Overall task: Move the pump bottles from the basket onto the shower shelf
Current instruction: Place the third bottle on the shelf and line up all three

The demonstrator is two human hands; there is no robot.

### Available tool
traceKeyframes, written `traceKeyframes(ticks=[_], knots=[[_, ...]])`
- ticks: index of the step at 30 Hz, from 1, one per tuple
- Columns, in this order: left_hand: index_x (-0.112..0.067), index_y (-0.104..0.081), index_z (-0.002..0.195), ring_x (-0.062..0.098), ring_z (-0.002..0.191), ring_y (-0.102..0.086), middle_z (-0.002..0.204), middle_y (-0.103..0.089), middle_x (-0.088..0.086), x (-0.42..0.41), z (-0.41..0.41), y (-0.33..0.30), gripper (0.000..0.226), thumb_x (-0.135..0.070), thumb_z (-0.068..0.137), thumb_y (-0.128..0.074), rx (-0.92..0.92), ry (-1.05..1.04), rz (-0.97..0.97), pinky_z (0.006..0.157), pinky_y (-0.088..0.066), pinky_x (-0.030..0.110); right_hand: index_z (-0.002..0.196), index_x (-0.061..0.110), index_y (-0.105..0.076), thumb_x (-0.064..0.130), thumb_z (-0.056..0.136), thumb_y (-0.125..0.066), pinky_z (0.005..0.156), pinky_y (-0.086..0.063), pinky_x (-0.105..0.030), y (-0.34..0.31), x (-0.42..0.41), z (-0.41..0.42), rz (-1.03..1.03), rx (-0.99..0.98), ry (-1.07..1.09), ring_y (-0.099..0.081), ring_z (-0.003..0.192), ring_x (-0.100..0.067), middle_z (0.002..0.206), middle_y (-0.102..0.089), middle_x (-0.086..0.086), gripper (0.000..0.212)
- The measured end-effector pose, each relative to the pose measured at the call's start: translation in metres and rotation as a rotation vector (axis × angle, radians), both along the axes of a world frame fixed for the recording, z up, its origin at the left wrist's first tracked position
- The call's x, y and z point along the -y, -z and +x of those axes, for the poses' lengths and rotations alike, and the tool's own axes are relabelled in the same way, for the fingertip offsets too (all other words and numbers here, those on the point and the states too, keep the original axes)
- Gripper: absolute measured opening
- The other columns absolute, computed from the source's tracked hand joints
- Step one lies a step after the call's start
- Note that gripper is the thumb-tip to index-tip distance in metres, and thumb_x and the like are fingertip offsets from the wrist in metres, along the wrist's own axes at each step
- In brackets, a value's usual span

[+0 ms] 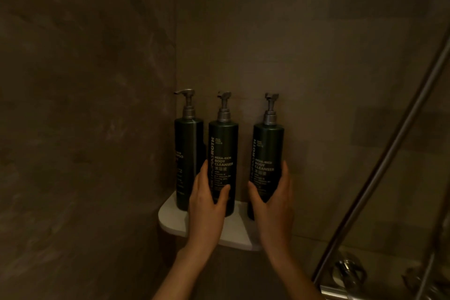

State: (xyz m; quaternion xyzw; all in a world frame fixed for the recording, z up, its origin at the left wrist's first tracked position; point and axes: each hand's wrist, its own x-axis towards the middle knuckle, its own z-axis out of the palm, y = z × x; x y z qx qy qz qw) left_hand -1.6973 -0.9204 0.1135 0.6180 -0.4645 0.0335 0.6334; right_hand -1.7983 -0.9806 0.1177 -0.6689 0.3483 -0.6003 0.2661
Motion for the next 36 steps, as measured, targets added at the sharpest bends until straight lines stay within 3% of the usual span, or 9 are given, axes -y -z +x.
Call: traceKeyframes(ticks=[3, 7, 14, 25, 28, 36], knots=[[-0.027, -0.024, 0.147, 0.009, 0.134, -0.035, 0.147, -0.037, -0.004, 0.007, 0.003, 0.000, 0.069, -0.024, 0.089, -0.060, -0.019, 0.009, 0.015, 0.108, -0.031, 0.028, 0.142, 0.027, -0.030, 0.029, 0.078, -0.073, 0.085, -0.040, -0.025, 0.001, 0.007, -0.004, 0.040, 0.032, -0.040, -0.049, 0.107, -0.005, 0.131, -0.050, 0.006, 0.077], [-0.029, -0.029, 0.143, 0.013, 0.129, -0.042, 0.139, -0.042, -0.005, 0.014, 0.002, 0.000, 0.070, -0.027, 0.084, -0.066, -0.053, 0.004, 0.012, 0.107, -0.039, 0.038, 0.130, 0.029, -0.043, 0.031, 0.070, -0.080, 0.087, -0.047, -0.029, 0.000, 0.014, -0.007, 0.066, 0.054, -0.054, -0.054, 0.105, -0.007, 0.119, -0.054, 0.011, 0.070], [-0.028, -0.036, 0.138, 0.016, 0.126, -0.048, 0.137, -0.048, -0.003, 0.021, 0.005, 0.002, 0.073, -0.030, 0.076, -0.075, -0.105, 0.027, 0.000, 0.102, -0.045, 0.045, 0.124, 0.029, -0.046, 0.036, 0.062, -0.084, 0.085, -0.049, -0.030, 0.002, 0.019, -0.012, 0.084, 0.040, -0.054, -0.057, 0.103, -0.008, 0.116, -0.056, 0.010, 0.073], [-0.025, -0.045, 0.132, 0.016, 0.118, -0.053, 0.129, -0.054, -0.003, 0.021, 0.011, 0.001, 0.071, -0.028, 0.070, -0.080, -0.104, 0.069, 0.011, 0.098, -0.048, 0.042, 0.119, 0.035, -0.046, 0.034, 0.063, -0.084, 0.085, -0.052, -0.030, 0.009, 0.028, -0.018, 0.071, 0.013, -0.065, -0.059, 0.104, -0.009, 0.116, -0.059, 0.009, 0.068], [-0.031, -0.043, 0.131, 0.014, 0.119, -0.053, 0.126, -0.054, -0.007, 0.019, 0.011, 0.000, 0.068, -0.025, 0.073, -0.078, -0.090, 0.112, 0.010, 0.099, -0.047, 0.038, 0.118, 0.039, -0.044, 0.031, 0.066, -0.082, 0.087, -0.052, -0.031, 0.010, 0.028, -0.019, 0.073, 0.016, -0.112, -0.059, 0.106, -0.008, 0.117, -0.060, 0.011, 0.065], [-0.042, -0.037, 0.132, 0.013, 0.124, -0.050, 0.133, -0.053, -0.006, 0.018, 0.010, 0.003, 0.070, -0.028, 0.074, -0.076, -0.094, 0.113, 0.018, 0.102, -0.046, 0.044, 0.120, 0.041, -0.040, 0.024, 0.069, -0.081, 0.089, -0.050, -0.032, 0.014, 0.031, -0.022, 0.101, 0.004, -0.147, -0.058, 0.107, -0.008, 0.111, -0.056, 0.019, 0.067]])
